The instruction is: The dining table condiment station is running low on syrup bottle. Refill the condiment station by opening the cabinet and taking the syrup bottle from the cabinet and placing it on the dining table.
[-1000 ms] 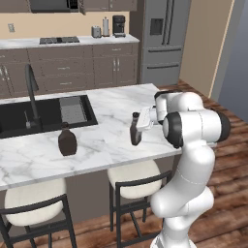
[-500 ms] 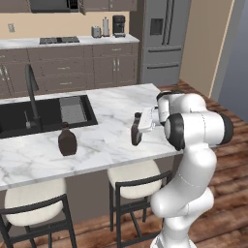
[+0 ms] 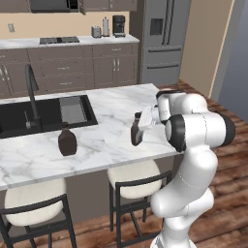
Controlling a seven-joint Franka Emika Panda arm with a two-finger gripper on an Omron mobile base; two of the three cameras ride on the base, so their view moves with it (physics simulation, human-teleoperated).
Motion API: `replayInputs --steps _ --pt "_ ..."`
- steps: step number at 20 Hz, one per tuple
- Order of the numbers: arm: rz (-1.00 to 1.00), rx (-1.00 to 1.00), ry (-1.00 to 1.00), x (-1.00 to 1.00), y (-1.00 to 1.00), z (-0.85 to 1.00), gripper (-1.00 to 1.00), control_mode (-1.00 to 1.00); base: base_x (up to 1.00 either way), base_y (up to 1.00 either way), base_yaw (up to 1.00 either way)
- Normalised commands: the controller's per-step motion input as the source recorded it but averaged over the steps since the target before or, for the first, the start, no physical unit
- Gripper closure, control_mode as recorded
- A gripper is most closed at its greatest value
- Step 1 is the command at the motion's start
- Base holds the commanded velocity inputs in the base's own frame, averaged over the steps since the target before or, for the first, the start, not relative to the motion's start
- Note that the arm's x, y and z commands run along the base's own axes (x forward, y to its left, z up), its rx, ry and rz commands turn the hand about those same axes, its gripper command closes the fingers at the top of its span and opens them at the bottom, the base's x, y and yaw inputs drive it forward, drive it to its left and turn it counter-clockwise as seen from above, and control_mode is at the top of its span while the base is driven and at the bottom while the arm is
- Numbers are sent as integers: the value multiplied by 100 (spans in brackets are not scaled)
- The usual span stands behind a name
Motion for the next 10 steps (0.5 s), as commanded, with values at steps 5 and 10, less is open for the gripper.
replayInputs --steps 5,10 --pt "0 0 8 0 -2 15 -100 -100 0 0 0" --pt "0 0 6 0 0 22 -100 -100 0 0 0"
